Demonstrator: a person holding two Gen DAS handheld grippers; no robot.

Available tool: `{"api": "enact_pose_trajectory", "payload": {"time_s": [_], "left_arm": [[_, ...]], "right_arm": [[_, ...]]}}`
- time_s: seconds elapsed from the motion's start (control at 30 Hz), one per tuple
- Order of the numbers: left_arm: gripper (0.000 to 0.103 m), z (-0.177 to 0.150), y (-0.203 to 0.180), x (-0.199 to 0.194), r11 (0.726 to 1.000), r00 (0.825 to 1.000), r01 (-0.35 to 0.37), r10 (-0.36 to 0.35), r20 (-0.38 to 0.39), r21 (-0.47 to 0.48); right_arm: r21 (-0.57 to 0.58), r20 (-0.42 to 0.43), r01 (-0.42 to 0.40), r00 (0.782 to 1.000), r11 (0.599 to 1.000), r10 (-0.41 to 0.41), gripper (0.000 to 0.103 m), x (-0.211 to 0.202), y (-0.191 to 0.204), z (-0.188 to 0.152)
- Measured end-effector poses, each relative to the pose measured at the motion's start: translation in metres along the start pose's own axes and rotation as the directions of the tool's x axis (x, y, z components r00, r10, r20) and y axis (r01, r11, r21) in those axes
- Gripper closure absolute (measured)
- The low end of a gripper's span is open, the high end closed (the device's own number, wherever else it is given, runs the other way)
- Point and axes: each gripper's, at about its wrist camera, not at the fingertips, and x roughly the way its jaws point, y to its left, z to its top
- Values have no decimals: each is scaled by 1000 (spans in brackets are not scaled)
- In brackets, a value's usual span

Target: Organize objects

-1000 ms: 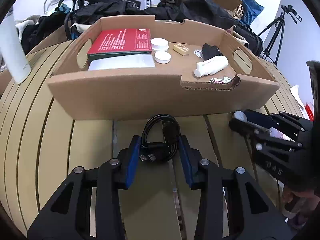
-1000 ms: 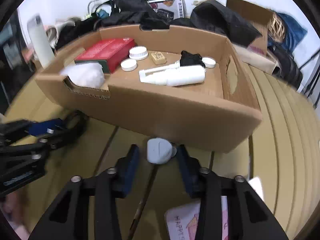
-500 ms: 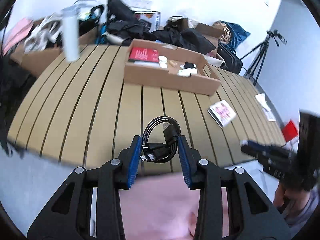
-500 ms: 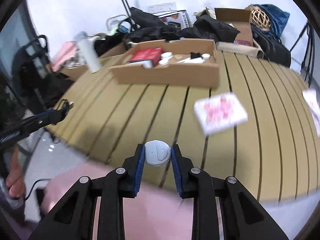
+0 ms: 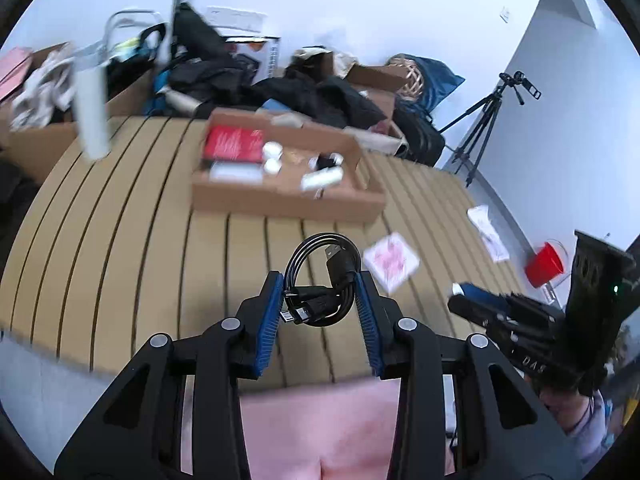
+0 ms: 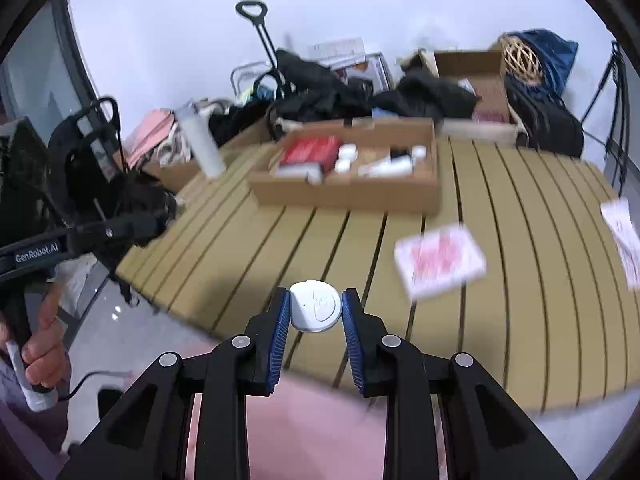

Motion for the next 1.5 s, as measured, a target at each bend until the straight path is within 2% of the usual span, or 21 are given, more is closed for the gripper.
{"api": "enact_pose_trajectory", "payload": {"time_s": [0.07,0.17,0.23,0.27,0.33,0.43,0.53,0.57,0.6,0.63,0.67,0.77,0.87,0.9,0.93,1.0,1.1,1.17,1.23,1.4,1.5], "left_arm": [[70,41,1,28,1000,1000,-5,5,6,30],[70,93,7,83,1000,999,8,-7,-32,22],[70,119,17,129,999,993,37,-38,-112,-11],[70,129,24,154,999,988,37,-42,-149,-33],[70,138,36,186,997,982,28,-40,-182,-70],[69,134,50,225,996,973,10,-31,-227,-93],[59,118,61,253,994,955,-36,4,-296,-103],[59,115,64,257,994,953,-16,-17,-303,-106],[50,116,64,255,995,956,2,-33,-292,-103],[41,118,64,252,996,957,-5,-23,-290,-94],[38,121,64,246,997,959,-22,-1,-283,-79],[32,135,64,221,998,965,-43,31,-259,-41],[19,151,66,191,996,970,-84,73,-230,-37],[8,155,67,179,993,970,-111,101,-222,-33],[1,159,69,165,984,961,-173,161,-225,-37],[1,166,77,141,965,946,-256,237,-221,-56],[1,171,78,103,945,931,-319,299,-210,-68],[1,171,70,74,947,940,-311,293,-175,-82],[1,166,58,51,950,946,-303,291,-146,-70],[0,140,21,-15,943,941,-331,333,-60,43],[0,103,3,-55,962,964,-263,264,-7,67]], "right_arm": [[-5,18,-32,999,999,32,74,12,-11,36],[7,22,-72,997,997,72,74,59,-31,109],[70,-22,-130,991,989,132,74,114,-44,156],[84,-45,-130,990,988,134,74,132,-47,165],[122,-117,-119,984,985,133,74,184,-56,187],[134,-217,-62,972,989,90,74,249,-66,199],[119,-302,2,953,993,34,70,294,-70,194],[110,-342,10,939,994,28,61,306,-70,191],[94,-361,33,932,995,3,44,314,-68,188],[82,-350,41,937,996,-9,34,314,-66,186],[78,-326,35,945,996,-8,19,313,-66,187],[90,-294,29,956,996,-1,18,298,-64,193],[54,-275,46,961,998,-29,18,270,-59,206],[34,-263,56,964,998,-45,18,252,-58,212],[25,-257,65,965,998,-57,18,241,-58,216],[-4,-247,106,963,994,-104,18,206,-63,223],[-43,-256,172,950,984,-177,18,158,-72,223],[-46,-241,202,948,978,-207,18,129,-73,221],[-32,-217,192,957,981,-194,18,97,-72,216],[-67,-163,184,968,981,-193,18,25,-54,189],[-99,-129,122,983,988,-134,18,-16,-35,153]]}}
